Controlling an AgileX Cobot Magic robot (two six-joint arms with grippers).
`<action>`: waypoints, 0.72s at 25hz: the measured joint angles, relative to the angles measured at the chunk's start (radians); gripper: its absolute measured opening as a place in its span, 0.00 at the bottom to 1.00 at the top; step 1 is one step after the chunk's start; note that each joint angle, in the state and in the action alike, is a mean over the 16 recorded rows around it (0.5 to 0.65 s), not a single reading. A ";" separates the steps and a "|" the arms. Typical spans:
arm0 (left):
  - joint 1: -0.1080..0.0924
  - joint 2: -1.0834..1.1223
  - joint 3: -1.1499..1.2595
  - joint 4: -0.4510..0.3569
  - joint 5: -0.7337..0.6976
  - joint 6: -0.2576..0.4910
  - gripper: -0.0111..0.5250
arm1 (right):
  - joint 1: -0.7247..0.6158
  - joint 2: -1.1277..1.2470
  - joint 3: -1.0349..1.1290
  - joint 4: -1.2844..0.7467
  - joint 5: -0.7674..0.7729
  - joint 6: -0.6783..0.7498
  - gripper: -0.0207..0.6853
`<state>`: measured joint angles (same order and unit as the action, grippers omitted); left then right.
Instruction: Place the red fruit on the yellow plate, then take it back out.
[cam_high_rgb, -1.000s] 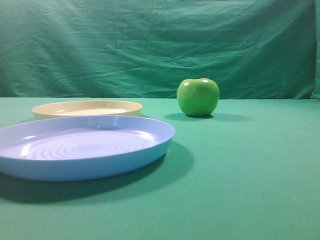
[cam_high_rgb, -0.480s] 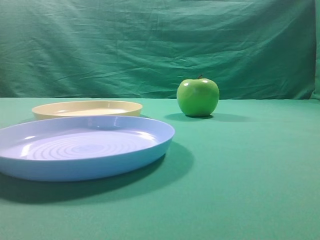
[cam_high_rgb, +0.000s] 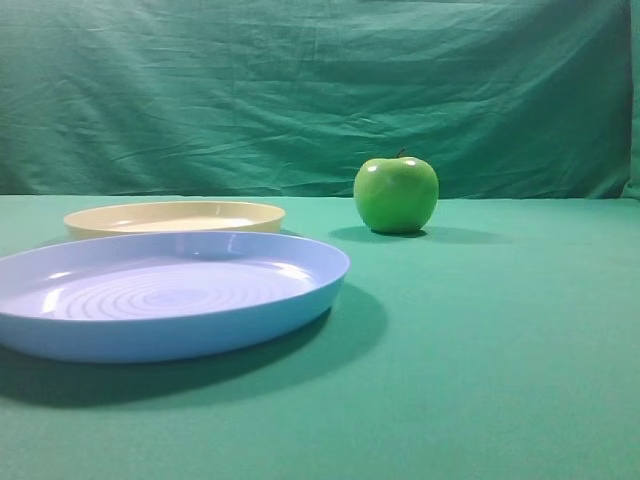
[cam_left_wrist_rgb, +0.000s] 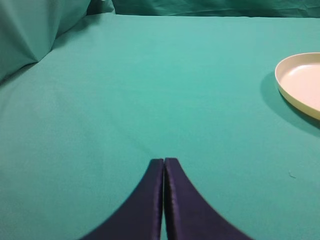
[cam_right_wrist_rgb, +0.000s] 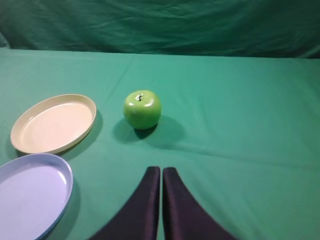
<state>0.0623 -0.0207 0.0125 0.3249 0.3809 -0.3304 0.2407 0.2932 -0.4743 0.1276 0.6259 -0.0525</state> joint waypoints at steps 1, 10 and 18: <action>0.000 0.000 0.000 0.000 0.000 0.000 0.02 | -0.020 -0.025 0.029 -0.004 -0.018 0.000 0.03; 0.000 0.000 0.000 0.000 0.000 0.000 0.02 | -0.199 -0.241 0.281 -0.010 -0.133 0.002 0.03; 0.000 0.000 0.000 0.000 0.000 0.000 0.02 | -0.256 -0.304 0.445 -0.022 -0.228 -0.003 0.03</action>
<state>0.0623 -0.0207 0.0125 0.3249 0.3809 -0.3304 -0.0153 -0.0107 -0.0290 0.1055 0.3981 -0.0554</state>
